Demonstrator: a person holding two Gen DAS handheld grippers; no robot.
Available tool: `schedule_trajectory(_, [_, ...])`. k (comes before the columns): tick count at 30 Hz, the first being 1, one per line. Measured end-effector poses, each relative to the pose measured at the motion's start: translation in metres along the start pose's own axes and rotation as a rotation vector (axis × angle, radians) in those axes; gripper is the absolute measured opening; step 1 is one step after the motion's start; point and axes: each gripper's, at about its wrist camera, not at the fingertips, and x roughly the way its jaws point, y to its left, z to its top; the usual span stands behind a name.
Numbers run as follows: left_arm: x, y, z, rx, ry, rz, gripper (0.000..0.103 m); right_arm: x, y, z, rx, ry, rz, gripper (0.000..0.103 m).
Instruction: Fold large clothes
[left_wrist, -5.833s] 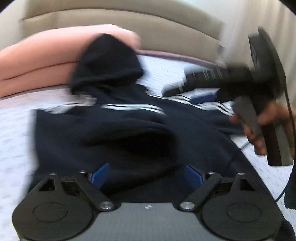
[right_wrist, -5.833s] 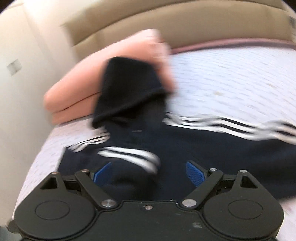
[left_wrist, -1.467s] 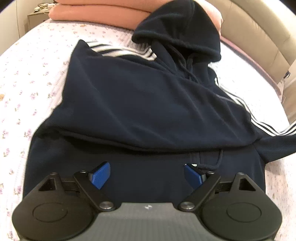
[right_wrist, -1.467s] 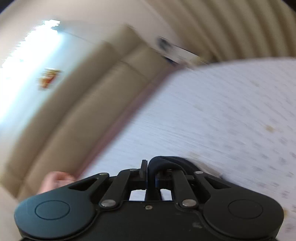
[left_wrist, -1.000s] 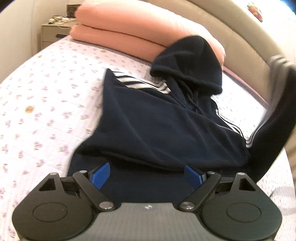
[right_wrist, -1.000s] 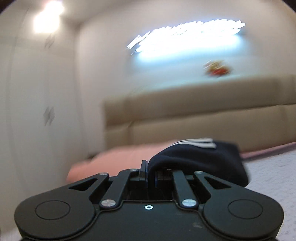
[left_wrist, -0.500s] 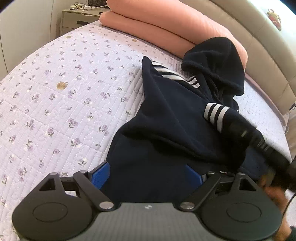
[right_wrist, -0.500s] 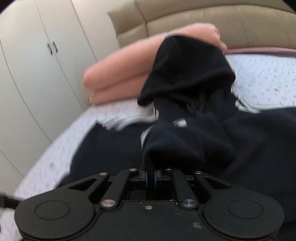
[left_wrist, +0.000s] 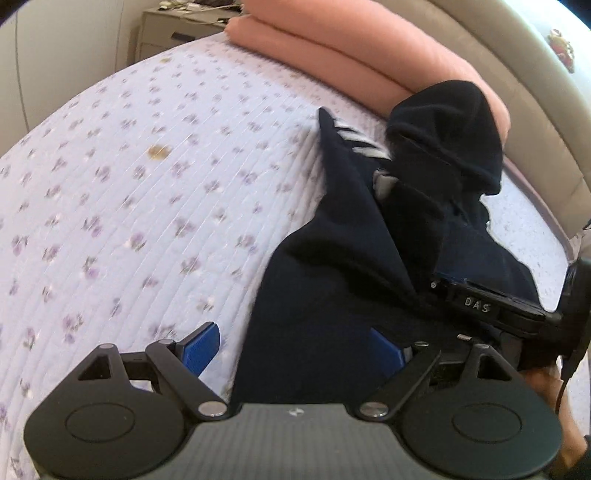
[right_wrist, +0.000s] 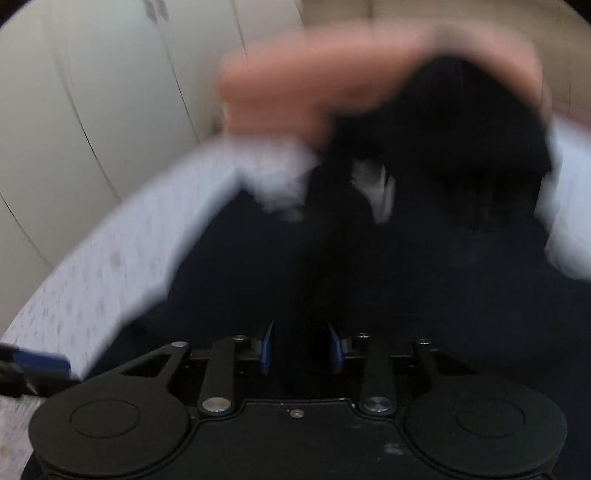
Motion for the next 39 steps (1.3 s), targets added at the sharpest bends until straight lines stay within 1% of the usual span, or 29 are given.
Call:
schedule_trajectory(1, [0.001,0.002,-0.002,-0.001,0.005,0.004,0.089,-0.005,-0.002,-0.001,0.026,-0.044,0.023,0.052])
schedule_trajectory(2, [0.002,0.004,-0.004,-0.002,0.01,0.008,0.089,-0.007,-0.003,0.002,0.054,-0.062,0.027,0.071])
schedule_trajectory(3, [0.003,0.006,-0.005,-0.004,0.016,0.01,0.089,-0.008,-0.001,0.007,0.073,-0.081,0.019,0.084])
schedule_trajectory(4, [0.003,0.007,-0.007,-0.006,0.021,0.011,0.089,-0.007,0.002,0.011,0.069,-0.092,0.009,0.084])
schedule_trajectory(5, [0.004,0.007,-0.007,-0.007,0.022,0.011,0.089,-0.005,0.009,0.016,0.035,-0.095,0.006,0.084])
schedule_trajectory(7, [0.004,0.006,-0.008,0.001,0.019,0.003,0.089,0.0,0.026,0.023,-0.073,-0.106,-0.004,0.084])
schedule_trajectory(10, [0.005,0.005,-0.008,0.014,0.022,0.001,0.089,0.005,0.05,0.018,-0.23,-0.116,-0.029,0.082])
schedule_trajectory(11, [0.005,0.005,-0.009,0.017,0.023,0.002,0.09,0.007,0.058,0.017,-0.267,-0.126,-0.019,0.066])
schedule_trajectory(12, [0.005,0.005,-0.009,0.021,0.024,0.003,0.09,0.007,0.061,0.019,-0.282,-0.15,-0.01,0.006])
schedule_trajectory(13, [0.004,0.005,-0.01,0.024,0.024,0.003,0.09,0.002,0.064,0.02,-0.281,-0.196,-0.02,0.007])
schedule_trajectory(14, [0.003,0.005,-0.01,0.029,0.021,0.001,0.09,-0.009,0.065,0.021,-0.272,-0.265,-0.02,0.007])
schedule_trajectory(15, [0.002,0.006,-0.011,0.036,0.017,-0.001,0.09,-0.018,0.067,0.02,-0.268,-0.31,-0.013,0.007])
schedule_trajectory(16, [0.001,0.005,-0.011,0.042,0.015,-0.001,0.09,-0.024,0.069,0.019,-0.275,-0.335,0.005,0.007])
schedule_trajectory(17, [0.002,0.005,-0.01,0.048,0.015,0.001,0.09,-0.024,0.069,0.019,-0.287,-0.316,0.021,0.01])
schedule_trajectory(18, [0.002,0.004,-0.01,0.052,0.013,0.005,0.09,-0.018,0.069,0.021,-0.309,-0.24,0.044,0.024])
schedule_trajectory(19, [0.003,0.004,-0.009,0.054,0.009,0.007,0.09,-0.009,0.067,0.023,-0.328,-0.123,0.074,0.049])
schedule_trajectory(20, [0.004,0.003,-0.007,0.053,0.005,0.007,0.09,-0.004,0.065,0.025,-0.327,-0.025,0.085,0.089])
schedule_trajectory(21, [0.004,0.002,-0.004,0.05,0.001,0.004,0.09,-0.006,0.059,0.023,-0.31,0.02,0.09,0.093])
schedule_trajectory(22, [0.004,0.0,0.0,0.049,-0.005,-0.005,0.09,-0.014,0.051,0.021,-0.288,0.011,0.092,0.092])
schedule_trajectory(24, [0.004,-0.009,0.01,0.062,-0.026,-0.046,0.089,-0.038,0.027,0.023,-0.233,-0.039,0.094,0.095])
schedule_trajectory(25, [0.003,-0.016,0.017,0.075,-0.046,-0.067,0.089,-0.049,0.011,0.026,-0.197,-0.06,0.073,0.096])
schedule_trajectory(27, [0.0,-0.036,0.029,0.126,-0.091,-0.098,0.089,-0.069,-0.021,0.035,-0.15,-0.081,0.004,0.101])
schedule_trajectory(30, [0.001,-0.078,0.049,0.271,-0.165,-0.102,0.091,-0.082,-0.075,0.043,-0.117,-0.062,-0.121,0.102])
schedule_trajectory(31, [0.005,-0.095,0.056,0.322,-0.19,-0.105,0.095,-0.086,-0.095,0.045,-0.095,-0.048,-0.16,0.102])
schedule_trajectory(33, [0.019,-0.12,0.065,0.382,-0.205,-0.127,0.098,-0.091,-0.127,0.045,-0.046,-0.03,-0.22,0.102])
schedule_trajectory(35, [0.042,-0.14,0.072,0.445,-0.186,-0.141,0.098,-0.097,-0.153,0.043,-0.017,-0.015,-0.247,0.102])
schedule_trajectory(36, [0.058,-0.147,0.075,0.471,-0.158,-0.129,0.098,-0.096,-0.161,0.04,-0.013,-0.001,-0.252,0.102])
schedule_trajectory(38, [0.086,-0.149,0.079,0.478,-0.09,-0.07,0.097,-0.092,-0.179,0.033,-0.02,0.043,-0.27,0.102])
schedule_trajectory(39, [0.099,-0.143,0.081,0.466,-0.056,-0.018,0.095,-0.087,-0.188,0.025,-0.025,0.078,-0.302,0.102])
